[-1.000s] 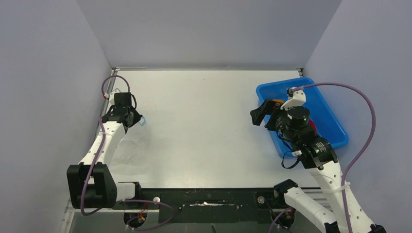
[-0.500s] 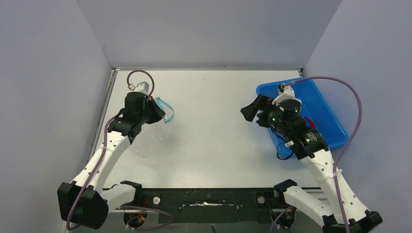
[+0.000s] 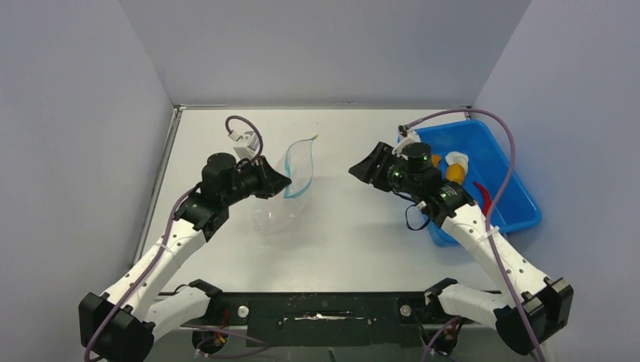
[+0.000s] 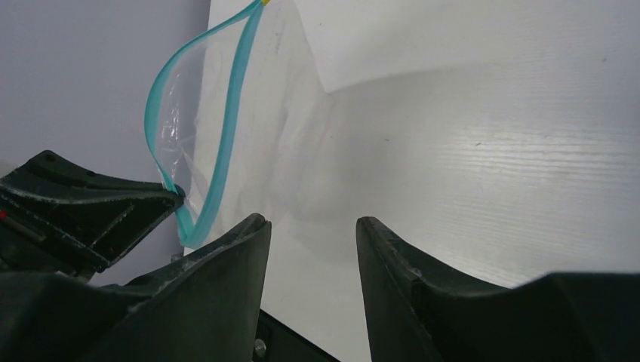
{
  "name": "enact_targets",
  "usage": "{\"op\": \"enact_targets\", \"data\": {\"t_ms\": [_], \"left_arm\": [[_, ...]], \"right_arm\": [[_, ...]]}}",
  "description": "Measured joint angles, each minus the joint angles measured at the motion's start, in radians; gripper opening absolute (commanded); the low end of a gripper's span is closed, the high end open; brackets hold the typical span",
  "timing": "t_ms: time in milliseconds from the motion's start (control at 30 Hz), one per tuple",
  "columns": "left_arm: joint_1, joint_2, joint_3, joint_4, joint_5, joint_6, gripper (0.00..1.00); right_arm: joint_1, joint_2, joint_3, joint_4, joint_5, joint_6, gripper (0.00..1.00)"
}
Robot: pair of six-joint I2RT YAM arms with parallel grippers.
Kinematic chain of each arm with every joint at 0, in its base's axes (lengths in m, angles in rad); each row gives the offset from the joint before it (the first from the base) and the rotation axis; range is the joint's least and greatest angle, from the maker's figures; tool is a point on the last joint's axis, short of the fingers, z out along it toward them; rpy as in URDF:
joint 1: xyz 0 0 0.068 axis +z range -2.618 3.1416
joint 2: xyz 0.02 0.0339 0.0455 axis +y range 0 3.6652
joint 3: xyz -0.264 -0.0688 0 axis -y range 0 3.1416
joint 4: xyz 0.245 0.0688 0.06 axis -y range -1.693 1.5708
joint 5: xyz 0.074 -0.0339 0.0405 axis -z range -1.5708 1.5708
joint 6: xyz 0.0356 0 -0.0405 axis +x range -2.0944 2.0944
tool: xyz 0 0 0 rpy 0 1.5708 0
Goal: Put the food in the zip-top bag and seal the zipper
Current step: Open the zipper of the food storage bag at the center of the board.
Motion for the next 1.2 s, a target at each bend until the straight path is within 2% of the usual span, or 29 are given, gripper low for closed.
{"op": "enact_targets", "data": {"t_ms": [200, 500, 1133, 1200], "left_arm": [[-0.104, -0.001, -0.018, 0.040, -0.002, 0.022, 0.00], [-0.155, 0.007, -0.056, 0.059, -0.023, 0.029, 0.00], [-0.188, 0.009, -0.085, 0.061, -0.039, 0.070, 0.00], [-0.189, 0.006, -0.086, 0.061, -0.037, 0.070, 0.00]], "right_arm": [[0.092, 0.124, 0.007, 0.045, 0.029, 0.079, 0.50], [0.215, 0.259, 0.021, 0.135, 0.036, 0.178, 0.51], [0.219, 0.262, 0.046, 0.157, 0.081, 0.187, 0.51], [0.219, 0.281, 0.046, 0.153, 0.081, 0.186, 0.44]]}}
